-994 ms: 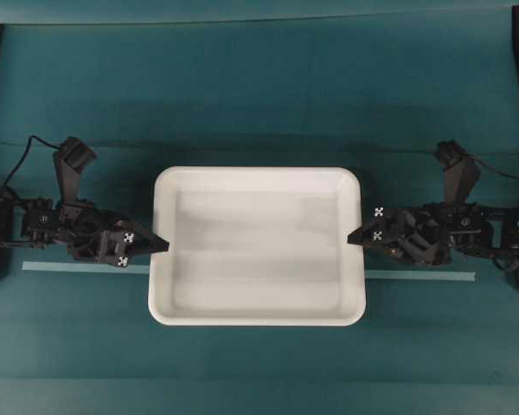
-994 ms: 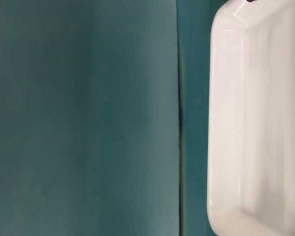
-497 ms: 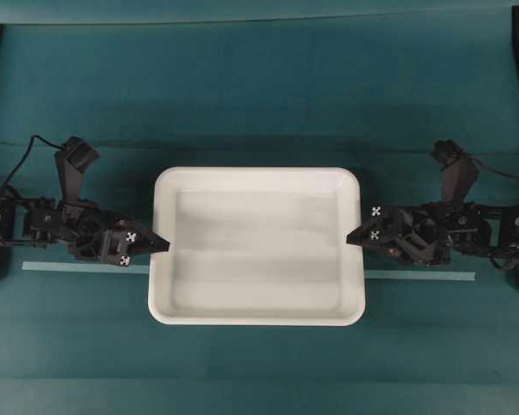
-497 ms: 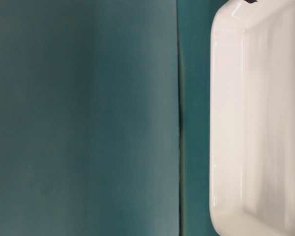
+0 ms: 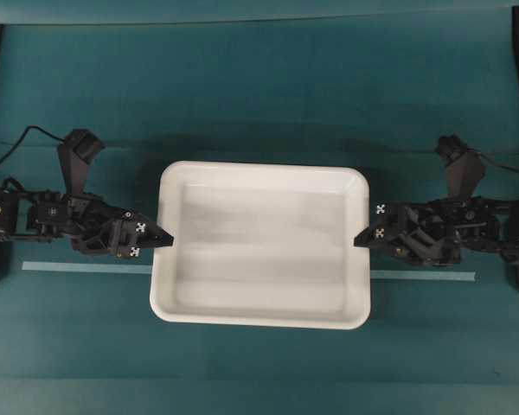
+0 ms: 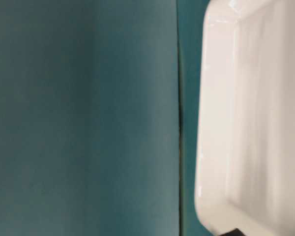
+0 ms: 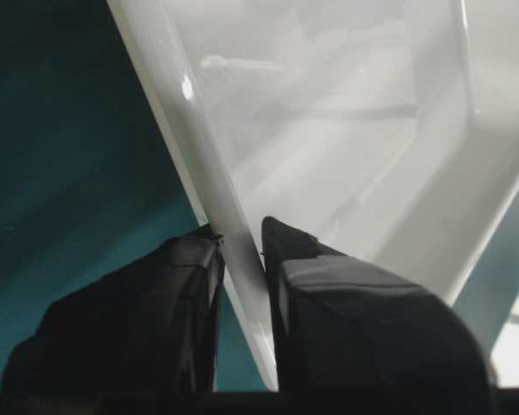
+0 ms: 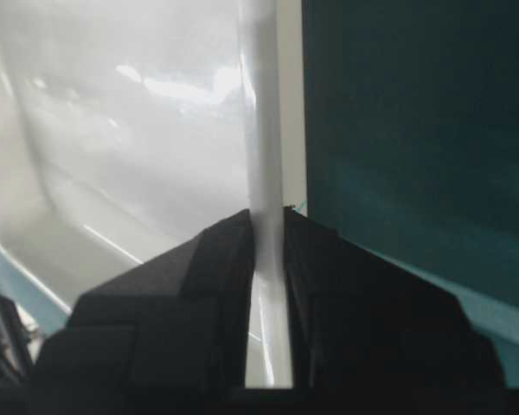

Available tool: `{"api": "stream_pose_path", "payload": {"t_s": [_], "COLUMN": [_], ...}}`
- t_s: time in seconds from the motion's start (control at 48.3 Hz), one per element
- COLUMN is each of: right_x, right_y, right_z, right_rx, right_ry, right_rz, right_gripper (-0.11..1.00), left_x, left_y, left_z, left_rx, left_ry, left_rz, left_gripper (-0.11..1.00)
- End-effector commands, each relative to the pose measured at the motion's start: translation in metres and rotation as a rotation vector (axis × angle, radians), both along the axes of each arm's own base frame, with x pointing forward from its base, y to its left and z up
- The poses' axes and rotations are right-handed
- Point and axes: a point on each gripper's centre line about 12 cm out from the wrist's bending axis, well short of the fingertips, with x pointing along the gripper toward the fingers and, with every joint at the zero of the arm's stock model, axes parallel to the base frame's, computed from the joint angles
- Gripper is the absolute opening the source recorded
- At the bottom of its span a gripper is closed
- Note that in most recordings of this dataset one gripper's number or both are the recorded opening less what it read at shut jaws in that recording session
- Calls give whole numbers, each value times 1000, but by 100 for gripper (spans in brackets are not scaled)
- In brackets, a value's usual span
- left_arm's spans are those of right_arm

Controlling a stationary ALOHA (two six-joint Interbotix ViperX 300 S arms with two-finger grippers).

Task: Lift the white case with both hands.
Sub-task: 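Close both grippers on the tray's left and right rims, then raise the tray straight up off the table with both grippers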

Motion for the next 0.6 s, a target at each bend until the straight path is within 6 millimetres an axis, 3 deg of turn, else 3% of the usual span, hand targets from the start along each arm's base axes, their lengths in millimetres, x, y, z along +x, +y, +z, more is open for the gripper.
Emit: {"api": "stream_pose_path", "payload": {"t_s": [0.0, 0.58], "right_x": [10, 5], "right_y": [-1, -5], "right_z": [13, 86], "right_rx": [4, 13], "right_ry": [-31, -101], "right_rz": [2, 68], "right_gripper": [10, 10], "left_x": [11, -6], "left_y": [-1, -2], "left_z": [17, 84], "left_rx": [6, -59], "left_ry": [-34, -158], "left_rz": [-10, 27], "left_gripper": [13, 13]}}
